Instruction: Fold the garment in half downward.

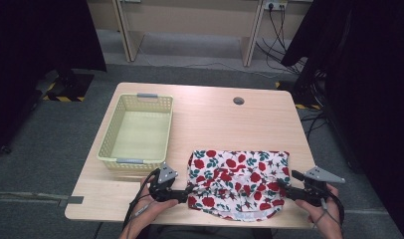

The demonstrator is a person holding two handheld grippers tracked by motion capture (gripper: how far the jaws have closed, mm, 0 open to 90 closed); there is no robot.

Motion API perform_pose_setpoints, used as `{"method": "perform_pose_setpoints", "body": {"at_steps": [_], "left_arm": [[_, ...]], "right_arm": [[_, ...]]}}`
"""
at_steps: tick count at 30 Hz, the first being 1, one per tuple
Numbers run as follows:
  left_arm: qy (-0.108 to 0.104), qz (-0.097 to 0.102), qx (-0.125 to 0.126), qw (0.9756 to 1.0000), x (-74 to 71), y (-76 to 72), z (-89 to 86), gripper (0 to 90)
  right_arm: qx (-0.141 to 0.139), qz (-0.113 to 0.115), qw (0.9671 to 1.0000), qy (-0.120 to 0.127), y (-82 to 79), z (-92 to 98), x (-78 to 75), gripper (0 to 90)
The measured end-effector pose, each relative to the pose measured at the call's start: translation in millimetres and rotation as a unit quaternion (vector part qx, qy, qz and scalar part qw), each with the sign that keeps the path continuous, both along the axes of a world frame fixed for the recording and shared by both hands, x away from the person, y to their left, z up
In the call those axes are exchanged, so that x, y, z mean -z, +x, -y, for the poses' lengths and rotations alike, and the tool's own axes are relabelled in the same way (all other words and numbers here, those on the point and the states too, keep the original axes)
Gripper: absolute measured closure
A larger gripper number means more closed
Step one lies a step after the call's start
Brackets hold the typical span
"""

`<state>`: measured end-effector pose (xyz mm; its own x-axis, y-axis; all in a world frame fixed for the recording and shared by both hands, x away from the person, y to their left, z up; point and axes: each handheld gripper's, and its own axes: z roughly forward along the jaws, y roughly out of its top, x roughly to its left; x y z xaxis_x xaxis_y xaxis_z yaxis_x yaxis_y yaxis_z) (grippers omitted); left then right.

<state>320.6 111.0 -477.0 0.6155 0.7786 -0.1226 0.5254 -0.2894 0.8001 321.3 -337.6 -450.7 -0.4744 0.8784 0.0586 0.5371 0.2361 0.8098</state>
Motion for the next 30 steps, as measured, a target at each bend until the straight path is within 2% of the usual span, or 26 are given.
{"method": "perform_pose_setpoints", "body": {"at_steps": [3, 9, 15, 18, 23, 25, 30], "left_arm": [[-0.004, 0.003, -0.001, 1.0000, 0.1, -5.5, -6.1, 21.1], [0.014, 0.006, -0.007, 0.9999, 3.0, -11.8, -15.2, 20.8], [0.017, 0.010, -0.014, 0.9997, 0.9, -14.7, -21.1, 20.1], [0.022, 0.005, -0.015, 0.9996, 2.1, -17.2, -23.9, 18.2], [0.023, 0.005, -0.019, 0.9995, 5.2, -22.5, -27.7, 16.2], [0.023, 0.003, -0.029, 0.9993, 4.9, -23.7, -29.0, 11.6], [0.029, 0.008, -0.036, 0.9989, 5.3, -24.9, -34.2, 10.1]], "right_arm": [[0.001, 0.003, 1.0000, 0.002, -7.2, 2.5, 0.1, 29.4], [0.002, 0.003, 1.0000, 0.000, -17.6, 5.5, 2.4, 29.2], [-0.003, 0.005, 1.0000, 0.008, -25.6, 5.9, 5.4, 27.0], [-0.006, 0.005, 0.9999, 0.009, -31.1, 4.9, 6.6, 26.5], [-0.015, 0.008, 0.9998, 0.006, -38.4, 2.1, 9.1, 24.0], [-0.014, 0.008, 0.9998, 0.008, -40.9, 1.2, 9.0, 22.3], [-0.010, 0.009, 0.9999, 0.006, -47.0, 0.1, 9.3, 16.6]]}}
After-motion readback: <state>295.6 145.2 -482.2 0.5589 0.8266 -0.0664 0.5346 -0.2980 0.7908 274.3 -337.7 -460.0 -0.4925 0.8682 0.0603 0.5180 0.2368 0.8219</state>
